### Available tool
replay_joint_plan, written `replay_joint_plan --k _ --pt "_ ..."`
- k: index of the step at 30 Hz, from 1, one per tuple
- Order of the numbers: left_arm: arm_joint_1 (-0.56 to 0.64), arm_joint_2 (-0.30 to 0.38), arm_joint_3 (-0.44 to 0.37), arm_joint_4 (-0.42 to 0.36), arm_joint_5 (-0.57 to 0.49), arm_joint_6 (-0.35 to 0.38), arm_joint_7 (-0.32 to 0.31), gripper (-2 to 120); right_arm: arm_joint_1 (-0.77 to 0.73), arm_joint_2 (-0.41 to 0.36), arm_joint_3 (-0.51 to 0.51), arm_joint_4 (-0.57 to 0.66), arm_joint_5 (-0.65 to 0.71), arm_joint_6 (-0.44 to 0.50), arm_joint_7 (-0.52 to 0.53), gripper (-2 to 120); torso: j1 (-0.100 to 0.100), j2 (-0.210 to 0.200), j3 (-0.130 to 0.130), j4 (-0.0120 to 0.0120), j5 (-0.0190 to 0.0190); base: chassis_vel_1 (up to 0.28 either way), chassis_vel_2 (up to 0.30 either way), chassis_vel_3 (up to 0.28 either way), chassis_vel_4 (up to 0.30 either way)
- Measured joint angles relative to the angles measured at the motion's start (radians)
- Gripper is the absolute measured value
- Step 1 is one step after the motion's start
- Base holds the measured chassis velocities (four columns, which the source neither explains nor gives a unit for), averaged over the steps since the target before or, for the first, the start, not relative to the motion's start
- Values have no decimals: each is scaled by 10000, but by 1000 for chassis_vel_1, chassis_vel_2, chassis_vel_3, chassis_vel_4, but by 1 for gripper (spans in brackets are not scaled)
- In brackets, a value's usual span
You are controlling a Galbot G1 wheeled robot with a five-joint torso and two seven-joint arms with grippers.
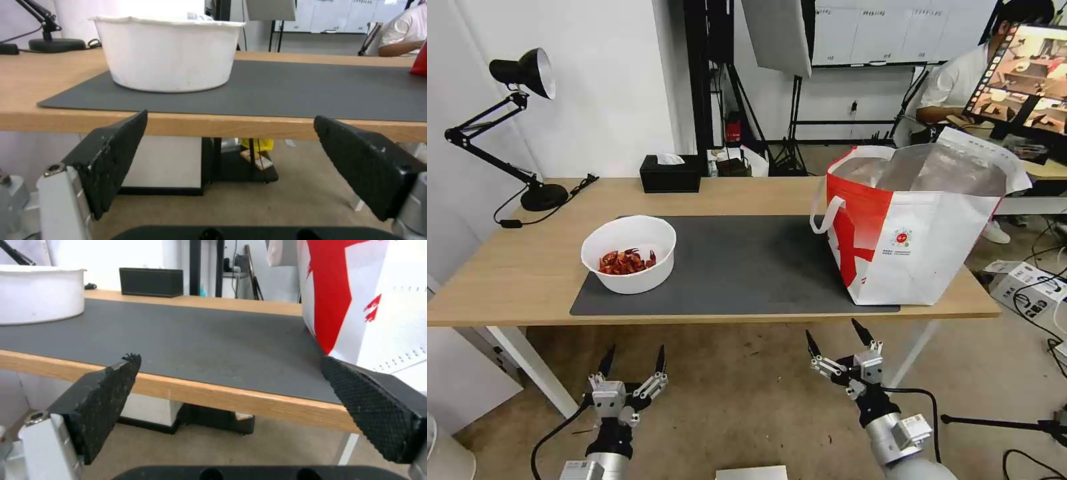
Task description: Pick up the trash from the table and place it into the takeout bag.
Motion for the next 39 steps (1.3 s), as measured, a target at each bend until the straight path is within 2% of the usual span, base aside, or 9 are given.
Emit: replay_joint_plan --k 8,13,18,22,27,29,32,37,39 --pt "-193 153 -72 -20 -171 97 3 100 5 0 -6 -1 3 2 -11 100 0 0 0 1 -2 0 0 0 0" --pt "-772 852 -582 -583 -957 740 -51 100 8 0 -9 0 11 3 -16 100 0 0 0 0 0 0 0 0 0" --pt "-1821 2248 -1128 -850 -2530 1602 -425 100 8 -1 -11 0 19 3 -22 100 0 -2 1 -1 -4 0 0 0 0" --pt "-2100 2905 -1364 -822 -3148 1806 -596 100 8 -2 -11 0 22 2 -23 100 0 -2 1 -1 0 0 0 0 0" --pt "-2920 4597 -1521 -386 -4489 2305 -924 100 8 -3 -7 2 26 2 -23 100 1 -2 1 1 -5 0 0 0 0" --pt "-3017 4738 -1505 -352 -4641 2376 -948 100 8 -3 -8 3 26 2 -24 100 0 -2 1 1 -4 0 0 0 0" --pt "-4430 6120 -1094 54 -6415 3408 -1291 100 8 -2 -8 5 29 0 -23 100 1 -2 2 -2 0 0 0 0 0" --pt "-5658 6802 -703 435 -7747 4480 -1595 100 8 -2 -8 7 32 -2 -23 100 1 -2 1 -2 -1 0 0 0 0" --pt "-6385 7194 -445 777 -8559 5323 -1738 100 8 -3 -8 7 33 -3 -24 100 1 -2 1 -2 -1 0 0 0 0"
